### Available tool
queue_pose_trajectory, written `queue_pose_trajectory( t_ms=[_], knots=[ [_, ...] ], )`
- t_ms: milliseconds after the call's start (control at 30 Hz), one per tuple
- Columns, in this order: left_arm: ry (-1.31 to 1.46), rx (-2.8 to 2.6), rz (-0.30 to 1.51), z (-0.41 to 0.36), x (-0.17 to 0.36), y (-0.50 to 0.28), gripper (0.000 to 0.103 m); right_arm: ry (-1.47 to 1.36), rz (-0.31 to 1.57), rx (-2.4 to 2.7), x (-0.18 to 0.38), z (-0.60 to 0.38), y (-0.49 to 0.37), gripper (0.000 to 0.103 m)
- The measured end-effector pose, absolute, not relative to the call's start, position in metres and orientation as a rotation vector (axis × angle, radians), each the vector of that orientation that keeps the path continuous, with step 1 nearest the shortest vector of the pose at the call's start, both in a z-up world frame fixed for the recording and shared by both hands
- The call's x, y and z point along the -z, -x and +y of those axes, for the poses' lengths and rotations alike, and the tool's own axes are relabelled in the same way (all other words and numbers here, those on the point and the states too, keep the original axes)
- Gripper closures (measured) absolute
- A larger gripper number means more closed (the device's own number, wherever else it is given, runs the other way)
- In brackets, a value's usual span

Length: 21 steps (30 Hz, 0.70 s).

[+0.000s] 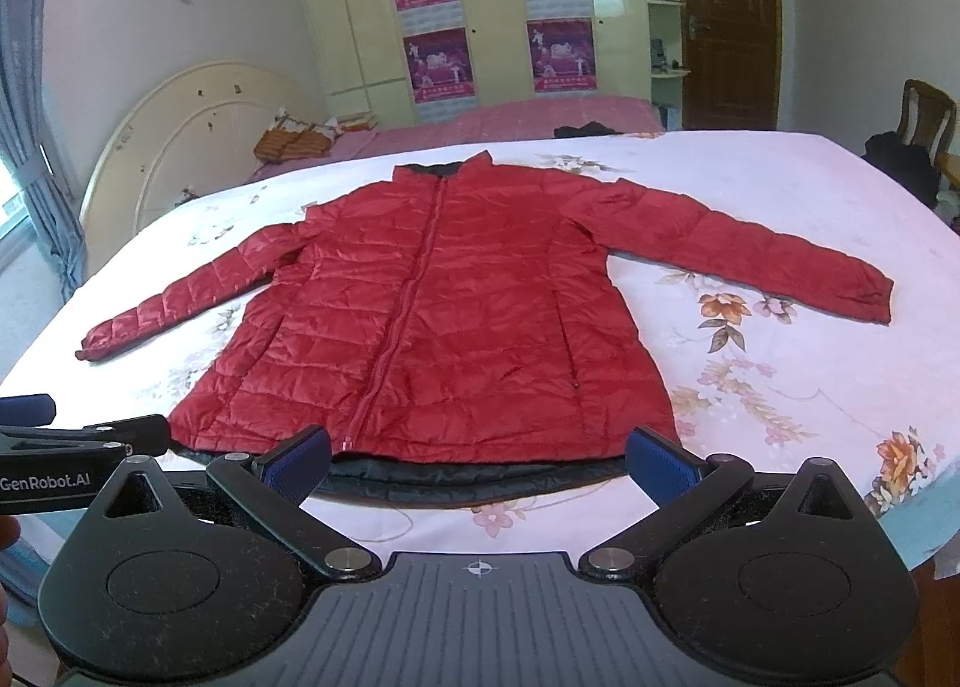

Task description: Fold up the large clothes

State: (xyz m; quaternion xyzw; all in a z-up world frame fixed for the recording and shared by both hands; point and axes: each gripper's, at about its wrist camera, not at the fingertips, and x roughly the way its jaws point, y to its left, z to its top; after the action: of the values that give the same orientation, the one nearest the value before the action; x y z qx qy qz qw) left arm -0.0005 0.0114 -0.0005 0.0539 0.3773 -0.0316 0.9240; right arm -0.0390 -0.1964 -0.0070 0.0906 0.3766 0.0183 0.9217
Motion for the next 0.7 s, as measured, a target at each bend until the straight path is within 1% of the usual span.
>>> queue_pose_trajectory(
  t_ms=[467,633,700],
  knots=[
    [-0.102,0.071,0.773,0.0121,0.0010,0.0002,0.000,-0.185,0.774,-0.037,0.0074,-0.1957,0.0386,0.000],
    [-0.123,0.066,0.815,0.0141,0.0012,-0.0036,0.000,-0.185,0.774,-0.037,0.0070,-0.1955,0.0386,0.000],
    [-0.120,0.067,0.796,0.0142,0.0014,-0.0033,0.000,-0.187,0.776,-0.034,0.0068,-0.1951,0.0369,0.000]
  ],
)
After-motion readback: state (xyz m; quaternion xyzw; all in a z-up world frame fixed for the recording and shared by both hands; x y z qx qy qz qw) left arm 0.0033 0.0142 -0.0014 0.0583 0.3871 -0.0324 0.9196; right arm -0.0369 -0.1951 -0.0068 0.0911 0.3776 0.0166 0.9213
